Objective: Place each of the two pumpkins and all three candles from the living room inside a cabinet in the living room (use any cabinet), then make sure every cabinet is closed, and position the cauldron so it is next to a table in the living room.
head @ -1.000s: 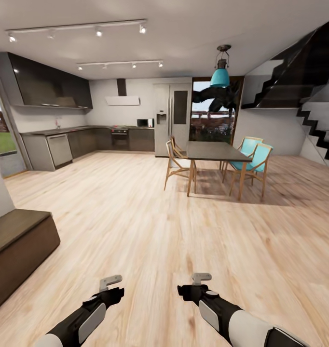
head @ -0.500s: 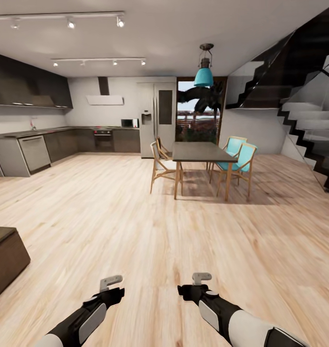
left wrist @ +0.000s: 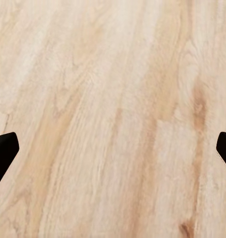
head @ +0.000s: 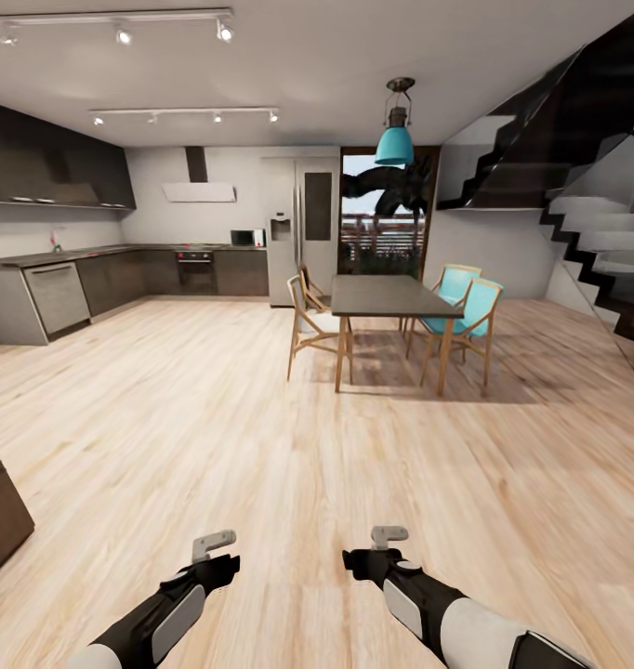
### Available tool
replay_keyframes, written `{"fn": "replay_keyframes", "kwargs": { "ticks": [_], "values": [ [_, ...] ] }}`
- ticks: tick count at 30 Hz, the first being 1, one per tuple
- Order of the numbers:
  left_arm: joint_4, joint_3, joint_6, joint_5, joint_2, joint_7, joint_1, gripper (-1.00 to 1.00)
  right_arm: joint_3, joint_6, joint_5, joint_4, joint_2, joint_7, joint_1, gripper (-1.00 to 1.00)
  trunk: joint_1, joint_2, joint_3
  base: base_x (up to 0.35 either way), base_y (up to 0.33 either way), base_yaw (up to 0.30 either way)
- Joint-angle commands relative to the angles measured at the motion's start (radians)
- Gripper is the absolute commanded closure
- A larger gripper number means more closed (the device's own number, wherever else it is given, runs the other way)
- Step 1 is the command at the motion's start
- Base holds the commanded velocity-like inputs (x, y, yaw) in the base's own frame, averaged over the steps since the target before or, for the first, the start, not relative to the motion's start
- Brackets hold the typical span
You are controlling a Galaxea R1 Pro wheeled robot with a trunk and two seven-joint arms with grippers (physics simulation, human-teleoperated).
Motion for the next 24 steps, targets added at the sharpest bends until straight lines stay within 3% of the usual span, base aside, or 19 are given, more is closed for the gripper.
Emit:
{"fn": "replay_keyframes", "kwargs": {
  "ticks": [1, 24],
  "values": [
    [-0.003, -0.008, 0.002, 0.007, 0.002, 0.009, -0.001, -1.00, 0.009, -0.002, -0.009, 0.000, 0.000, -0.004, -0.001, -1.00, 0.000, 0.000, -0.001, 0.316, 0.000, 0.000],
    [-0.002, -0.008, 0.002, 0.008, 0.002, 0.011, -0.001, -1.00, 0.009, -0.004, -0.009, 0.000, 0.000, -0.004, -0.001, -1.00, 0.000, 0.000, -0.001, 0.316, 0.000, 0.000]
  ]
}}
